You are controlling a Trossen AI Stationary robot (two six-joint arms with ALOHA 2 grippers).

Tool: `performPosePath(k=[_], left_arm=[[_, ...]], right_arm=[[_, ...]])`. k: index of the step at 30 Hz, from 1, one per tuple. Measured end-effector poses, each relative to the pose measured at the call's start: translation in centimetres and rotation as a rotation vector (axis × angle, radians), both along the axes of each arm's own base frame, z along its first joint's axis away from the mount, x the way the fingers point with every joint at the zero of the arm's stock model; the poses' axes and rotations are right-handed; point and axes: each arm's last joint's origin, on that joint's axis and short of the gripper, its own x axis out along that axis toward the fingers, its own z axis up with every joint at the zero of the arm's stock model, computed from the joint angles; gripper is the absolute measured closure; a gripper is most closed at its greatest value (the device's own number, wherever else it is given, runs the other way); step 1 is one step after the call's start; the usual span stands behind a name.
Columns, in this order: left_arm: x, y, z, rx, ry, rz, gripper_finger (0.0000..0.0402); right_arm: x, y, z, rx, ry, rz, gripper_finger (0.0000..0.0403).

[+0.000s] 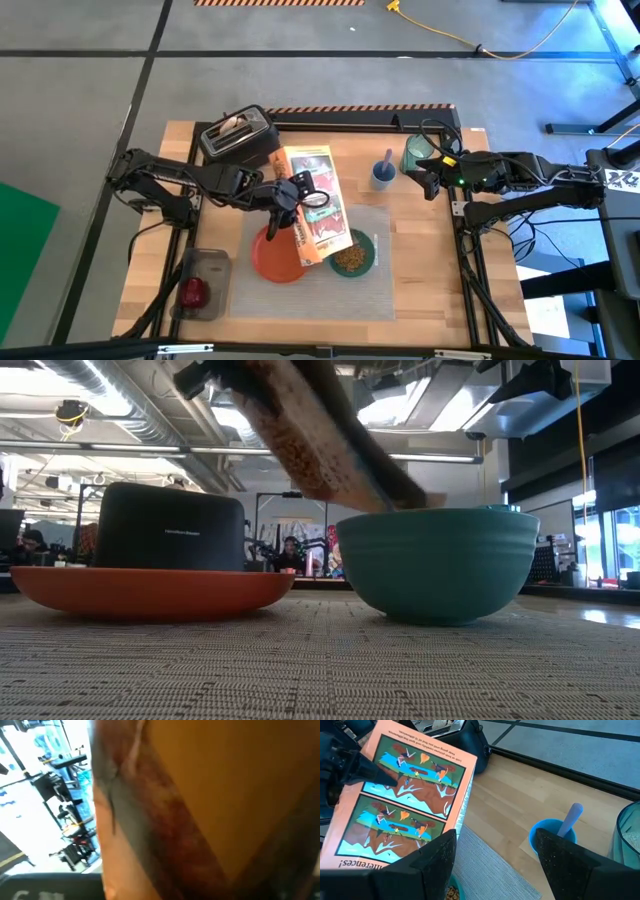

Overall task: Arrange a breakfast setting
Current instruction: Pour the cereal from the cereal box into a green bowl

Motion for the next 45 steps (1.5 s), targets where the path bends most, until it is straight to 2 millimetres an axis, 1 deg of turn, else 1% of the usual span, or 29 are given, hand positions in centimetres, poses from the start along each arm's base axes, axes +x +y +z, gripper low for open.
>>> performPosePath(k=[9, 16, 23, 28, 30, 34, 38, 40, 42, 45], left_arm=[[-0.5, -0.1, -0.6, -0.287, -0.014, 0.109, 0.0289], [-0.5, 0.8, -0.8, -0.497, -0.033, 0.213, 0.0289], [-0.4, 1.7, -0.9, -0.644, -0.049, 0.280, 0.0289], [-0.5, 2.3, -0.5, -0.738, -0.077, 0.319, 0.0289], [-0.8, 2.6, -0.1, -0.763, -0.095, 0.332, 0.0289], [-1.4, 3.2, 1.3, -0.843, -0.191, 0.346, 0.0289], [-2.2, 4.5, 3.1, -0.947, -0.326, 0.372, 0.0289], [-2.6, 5.5, 3.9, -1.004, -0.394, 0.390, 0.0289], [-2.6, 6.5, 4.2, -1.065, -0.440, 0.417, 0.0289], [-2.3, 8.0, 4.2, -1.160, -0.514, 0.436, 0.0289]], right_arm=[[0.0, 0.0, 0.0, -0.002, 0.001, 0.001, 0.0144], [0.0, 0.0, 0.0, -0.002, -0.002, 0.000, 0.0144], [0.2, 0.0, 0.3, 0.000, -0.040, 0.001, 0.0144], [0.6, 0.1, 1.0, -0.034, -0.107, 0.037, 0.0144], [0.7, 0.1, 1.3, -0.048, -0.130, 0.055, 0.0144], [1.0, 0.2, 1.8, -0.078, -0.176, 0.086, 0.0144], [1.3, 0.2, 2.9, -0.125, -0.273, 0.125, 0.0144], [1.4, 0.3, 3.9, -0.171, -0.355, 0.140, 0.0144], [0.9, 0.3, 5.3, -0.226, -0.475, 0.162, 0.0144], [-0.8, 0.3, 7.6, -0.318, -0.670, 0.190, 0.0144]])
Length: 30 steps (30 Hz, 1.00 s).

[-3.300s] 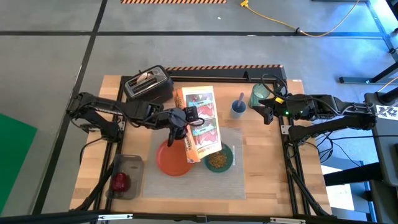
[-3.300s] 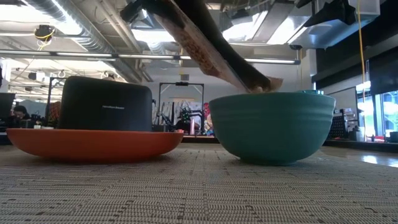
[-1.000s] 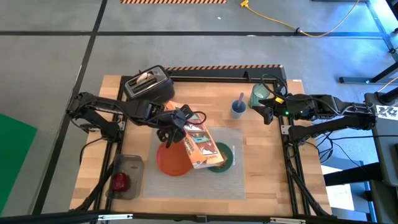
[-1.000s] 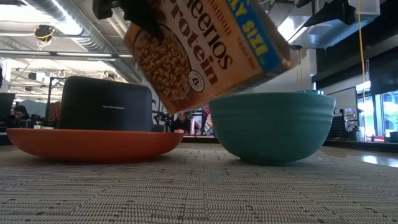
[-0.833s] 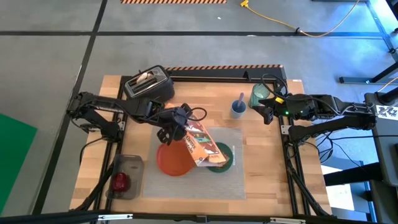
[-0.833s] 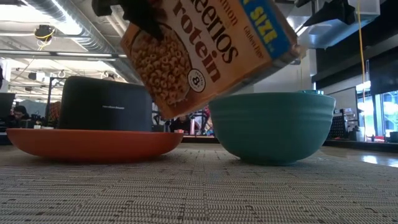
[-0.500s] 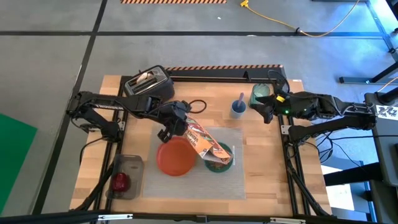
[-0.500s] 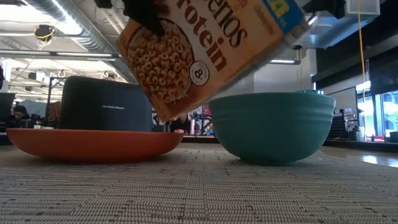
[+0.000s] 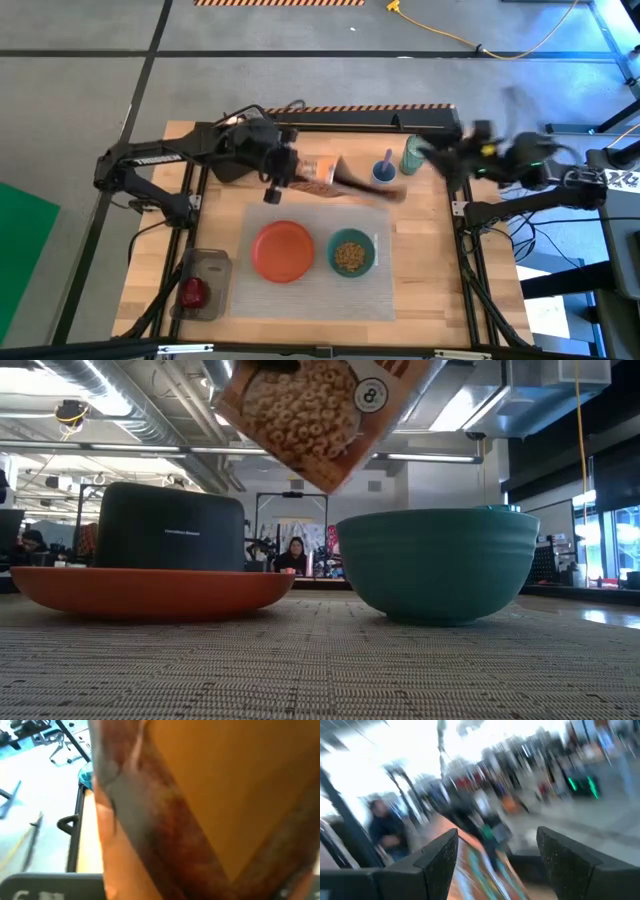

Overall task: Arrange a breakfast setting
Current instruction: Pour the cereal from the cereal box into a green bowl

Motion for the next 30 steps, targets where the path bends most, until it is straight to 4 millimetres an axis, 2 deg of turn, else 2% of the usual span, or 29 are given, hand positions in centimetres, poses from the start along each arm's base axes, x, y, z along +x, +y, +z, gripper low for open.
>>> performPosePath(k=[3, 7, 12, 16, 22, 26, 30], left_arm=[[0.3, 1.3, -0.7, -0.086, -0.066, 0.020, 0.0289], [1.0, 2.8, -2.3, -0.192, -0.220, 0.049, 0.0289], [1.4, 4.2, -3.0, -0.288, -0.530, 0.082, 0.0289], [1.2, 4.4, -3.3, -0.311, -0.706, 0.091, 0.0289], [1.3, 4.1, -4.3, -0.269, -0.682, 0.098, 0.0289], [1.3, 3.9, -4.2, -0.266, -0.696, 0.092, 0.0289], [1.1, 4.6, -4.2, -0.269, -0.684, 0.062, 0.0289]], right_arm=[[-1.9, -0.1, 1.1, -0.072, -0.102, -0.003, 0.0144], [-4.1, -0.3, 1.3, -0.113, -0.115, -0.029, 0.0144], [-4.4, -0.2, 0.6, -0.194, -0.039, -0.014, 0.0140], [-2.9, -0.1, -0.4, -0.213, 0.087, -0.004, 0.0115], [0.9, -0.5, -1.6, -0.273, 0.238, -0.112, 0.0058], [3.4, -2.4, -1.5, -0.285, 0.291, -0.118, 0.0049], [5.1, -5.3, -0.2, -0.263, 0.271, -0.027, 0.0058]])
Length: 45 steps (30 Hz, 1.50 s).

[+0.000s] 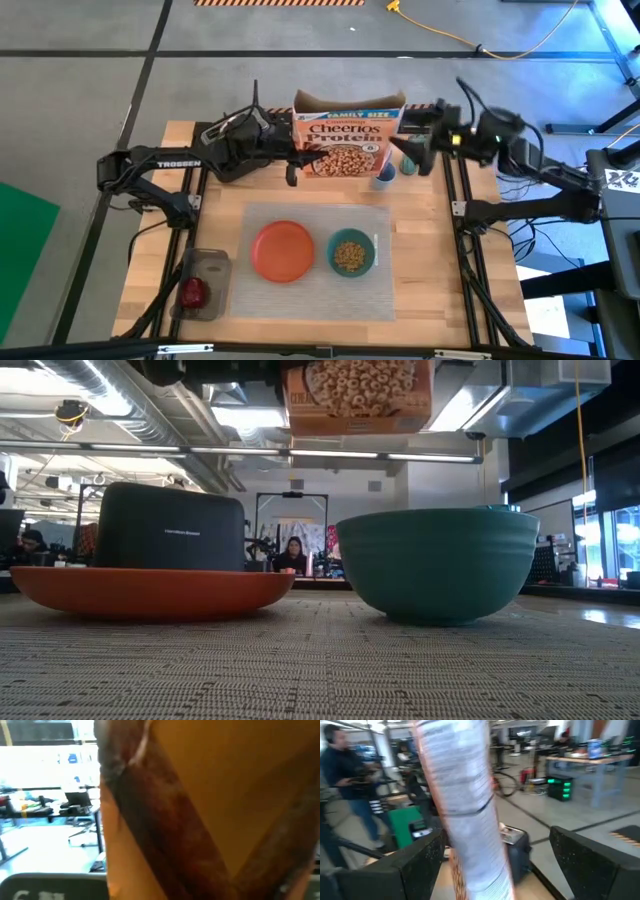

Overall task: Arrange a breakfast setting
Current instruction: Pour the cereal from the cereal box into a green bowl

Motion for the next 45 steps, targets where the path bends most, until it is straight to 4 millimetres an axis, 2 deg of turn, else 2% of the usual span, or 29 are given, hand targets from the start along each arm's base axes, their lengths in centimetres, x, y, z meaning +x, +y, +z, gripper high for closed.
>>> performPosePath(k=[6, 11, 16, 22, 23, 27, 31, 36, 39, 41, 45], left_arm=[[-1.0, 2.4, -0.3, 0.009, 0.033, -0.006, 0.0289], [-2.3, 4.9, -0.7, 0.020, 0.071, -0.019, 0.0289], [-2.7, 7.0, -2.2, -0.005, 0.142, -0.040, 0.0289], [-3.3, 8.5, -2.6, -0.015, 0.155, 0.103, 0.0283], [-3.5, 8.8, -2.6, -0.019, 0.158, 0.127, 0.0278], [-4.3, 9.9, -2.6, -0.026, 0.151, 0.161, 0.0245], [-5.2, 10.9, -2.4, -0.029, 0.147, 0.214, 0.0199], [-6.1, 11.9, -2.4, -0.067, 0.148, 0.248, 0.0135], [-6.5, 12.2, -2.2, -0.070, 0.128, 0.202, 0.0099], [-6.7, 12.3, -1.8, -0.041, 0.096, 0.176, 0.0078], [-7.2, 12.8, -1.5, 0.002, 0.068, 0.192, 0.0050]], right_arm=[[3.0, -4.4, 0.1, 0.120, 0.033, 0.223, 0.0088], [5.6, -6.7, -0.4, 0.133, 0.077, 0.244, 0.0146], [8.0, -8.2, -1.3, 0.118, 0.097, 0.236, 0.0233], [9.2, -9.4, -2.3, 0.033, 0.126, 0.114, 0.0373], [9.2, -9.7, -2.4, 0.007, 0.135, 0.091, 0.0387], [8.6, -11.0, -2.7, -0.022, 0.160, 0.011, 0.0388], [7.9, -12.3, -3.4, -0.022, 0.174, 0.057, 0.0398], [7.7, -12.4, -3.2, -0.042, 0.156, 0.086, 0.0401], [8.0, -12.5, -3.6, -0.076, 0.179, 0.103, 0.0402], [8.5, -12.9, -4.5, -0.090, 0.206, 0.115, 0.0402], [9.9, -13.9, -8.1, -0.130, 0.306, 0.138, 0.0402]])
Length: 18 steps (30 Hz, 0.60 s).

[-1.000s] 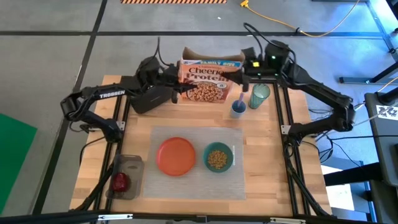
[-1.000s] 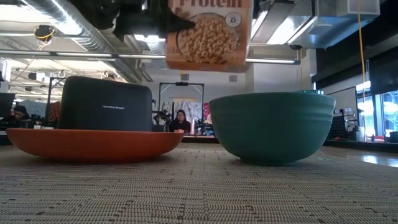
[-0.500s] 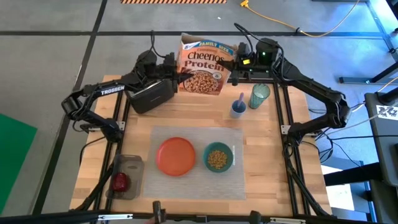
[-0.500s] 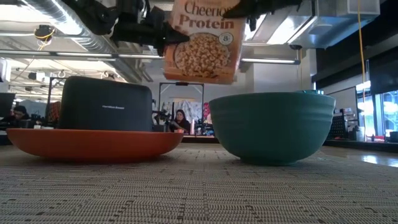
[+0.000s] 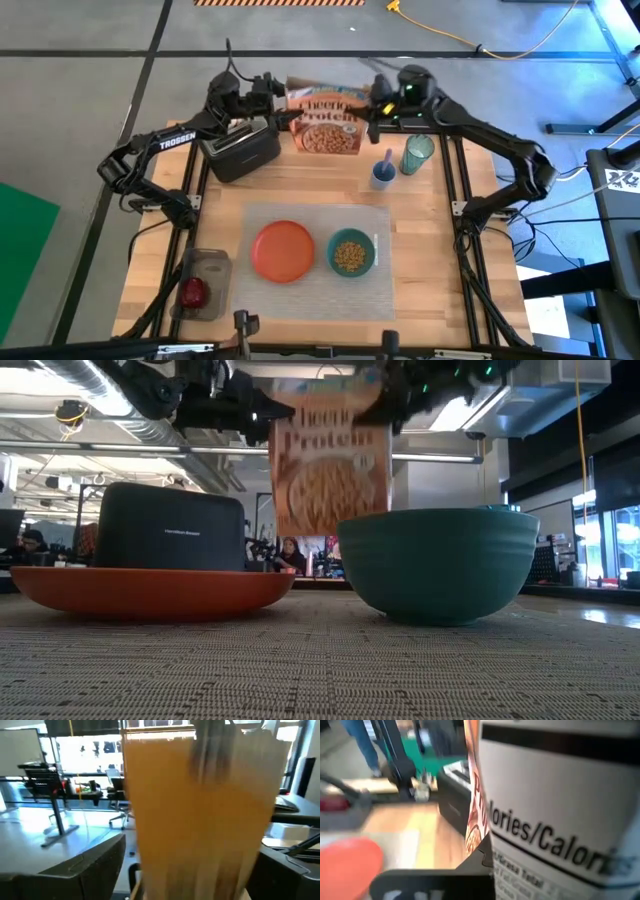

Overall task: Arrange a breakfast setting
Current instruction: Pour the cereal from the cereal box into a green bowl

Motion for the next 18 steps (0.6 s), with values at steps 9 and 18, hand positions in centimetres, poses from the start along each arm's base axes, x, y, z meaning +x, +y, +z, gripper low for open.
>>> performPosePath(k=[9, 18], left_arm=[[-0.8, 0.9, -0.4, -0.010, 0.031, 0.046, 0.0050], [-0.7, 0.8, -0.7, 0.004, 0.069, 0.079, 0.0051]], right_arm=[[1.2, -2.6, -4.7, 0.007, 0.041, 0.062, 0.0403], [-1.7, -6.2, -9.1, -0.015, 0.009, 0.032, 0.0403]])
